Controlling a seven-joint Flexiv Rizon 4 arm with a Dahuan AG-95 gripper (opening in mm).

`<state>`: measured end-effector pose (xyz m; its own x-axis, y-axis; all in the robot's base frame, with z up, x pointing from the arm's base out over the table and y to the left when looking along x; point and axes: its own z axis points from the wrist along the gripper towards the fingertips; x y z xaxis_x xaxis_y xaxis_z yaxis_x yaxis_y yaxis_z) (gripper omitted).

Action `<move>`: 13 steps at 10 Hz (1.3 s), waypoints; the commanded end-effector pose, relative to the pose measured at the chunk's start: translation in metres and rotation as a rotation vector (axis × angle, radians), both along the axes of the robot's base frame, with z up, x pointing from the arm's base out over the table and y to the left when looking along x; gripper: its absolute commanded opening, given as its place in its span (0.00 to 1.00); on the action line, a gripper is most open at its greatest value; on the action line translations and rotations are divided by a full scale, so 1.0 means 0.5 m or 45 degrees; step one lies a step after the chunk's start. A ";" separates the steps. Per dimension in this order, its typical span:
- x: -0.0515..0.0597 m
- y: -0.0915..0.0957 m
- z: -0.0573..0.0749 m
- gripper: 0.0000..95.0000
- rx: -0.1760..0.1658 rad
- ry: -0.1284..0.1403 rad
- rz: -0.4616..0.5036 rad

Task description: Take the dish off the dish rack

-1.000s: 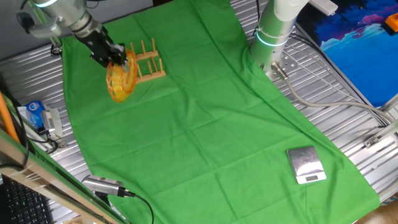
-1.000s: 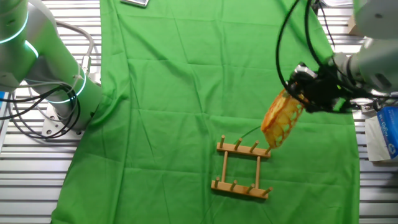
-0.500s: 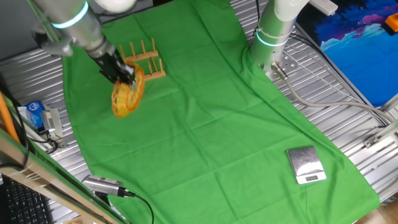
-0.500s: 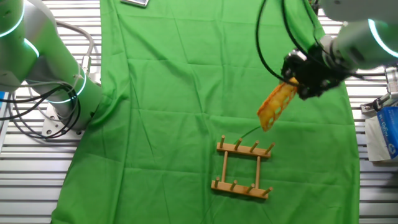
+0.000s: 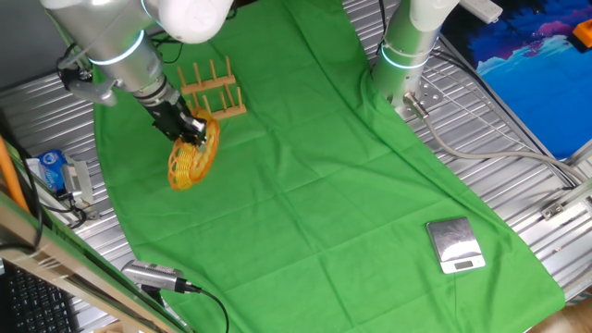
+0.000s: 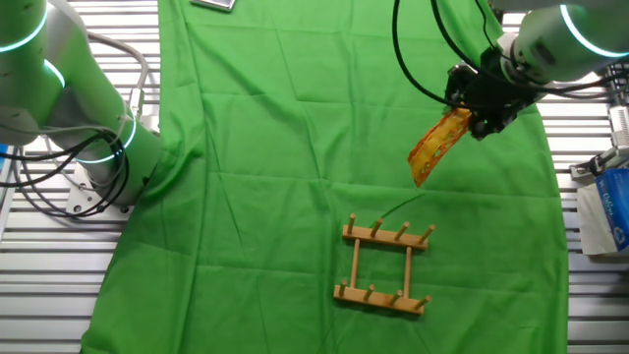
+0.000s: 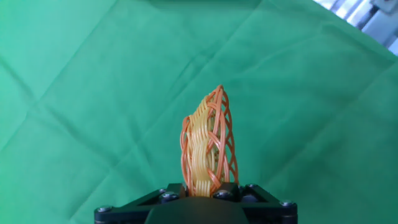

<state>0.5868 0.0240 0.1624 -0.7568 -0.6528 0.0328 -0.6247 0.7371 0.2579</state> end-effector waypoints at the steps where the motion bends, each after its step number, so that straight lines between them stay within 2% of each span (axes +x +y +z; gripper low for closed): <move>1: 0.002 0.001 -0.001 0.00 0.006 -0.017 0.021; 4: 0.002 0.001 -0.001 0.00 0.032 -0.029 0.142; 6: 0.002 0.001 -0.001 0.00 0.016 -0.020 0.155; 8: 0.002 0.017 -0.008 0.00 0.012 -0.020 0.111; 13: 0.024 0.103 -0.043 0.00 -0.020 -0.028 -0.039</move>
